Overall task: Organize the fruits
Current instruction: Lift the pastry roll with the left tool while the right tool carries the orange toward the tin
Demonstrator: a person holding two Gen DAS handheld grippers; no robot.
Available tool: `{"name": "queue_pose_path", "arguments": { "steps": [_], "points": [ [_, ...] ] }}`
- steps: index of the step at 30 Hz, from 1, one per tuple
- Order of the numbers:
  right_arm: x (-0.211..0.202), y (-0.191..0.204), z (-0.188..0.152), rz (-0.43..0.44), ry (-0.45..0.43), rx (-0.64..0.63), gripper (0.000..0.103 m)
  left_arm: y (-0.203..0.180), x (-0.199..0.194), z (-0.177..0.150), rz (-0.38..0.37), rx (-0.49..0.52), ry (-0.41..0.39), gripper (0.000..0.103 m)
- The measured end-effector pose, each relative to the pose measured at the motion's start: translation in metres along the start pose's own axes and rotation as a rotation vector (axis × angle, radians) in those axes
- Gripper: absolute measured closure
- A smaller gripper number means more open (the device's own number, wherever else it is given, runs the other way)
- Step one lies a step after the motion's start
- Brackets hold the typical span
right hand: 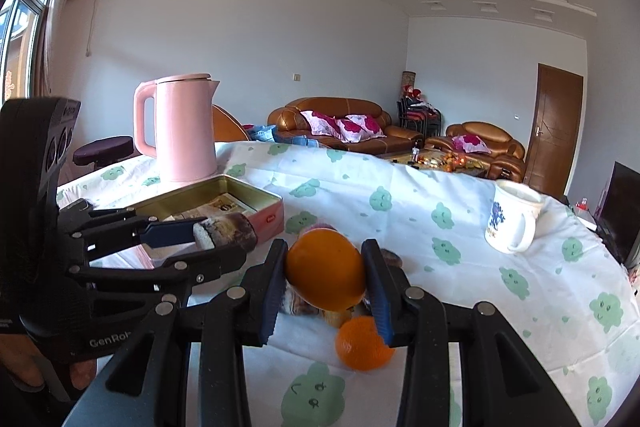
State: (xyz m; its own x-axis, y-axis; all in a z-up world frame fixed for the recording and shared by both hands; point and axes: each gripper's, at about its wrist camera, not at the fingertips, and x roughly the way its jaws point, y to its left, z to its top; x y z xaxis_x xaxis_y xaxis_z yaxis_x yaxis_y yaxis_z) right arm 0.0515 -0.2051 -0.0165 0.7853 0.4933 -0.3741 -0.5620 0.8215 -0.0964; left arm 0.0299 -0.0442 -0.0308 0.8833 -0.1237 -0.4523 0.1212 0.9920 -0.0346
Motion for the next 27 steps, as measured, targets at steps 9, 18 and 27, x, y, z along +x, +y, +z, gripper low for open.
{"name": "queue_pose_path", "arguments": {
  "steps": [9, 18, 27],
  "points": [
    [0.005, 0.008, 0.021, 0.015, -0.031, -0.049, 0.063, 0.010, -0.007, 0.004, 0.030, -0.003, -0.022, 0.063],
    [0.013, 0.015, 0.039, 0.043, -0.044, -0.075, 0.063, 0.022, -0.009, 0.008, 0.067, -0.003, -0.030, 0.063],
    [0.026, 0.023, 0.058, 0.082, -0.040, -0.093, 0.063, 0.038, -0.012, 0.016, 0.108, -0.012, -0.040, 0.063]
  ]
}}
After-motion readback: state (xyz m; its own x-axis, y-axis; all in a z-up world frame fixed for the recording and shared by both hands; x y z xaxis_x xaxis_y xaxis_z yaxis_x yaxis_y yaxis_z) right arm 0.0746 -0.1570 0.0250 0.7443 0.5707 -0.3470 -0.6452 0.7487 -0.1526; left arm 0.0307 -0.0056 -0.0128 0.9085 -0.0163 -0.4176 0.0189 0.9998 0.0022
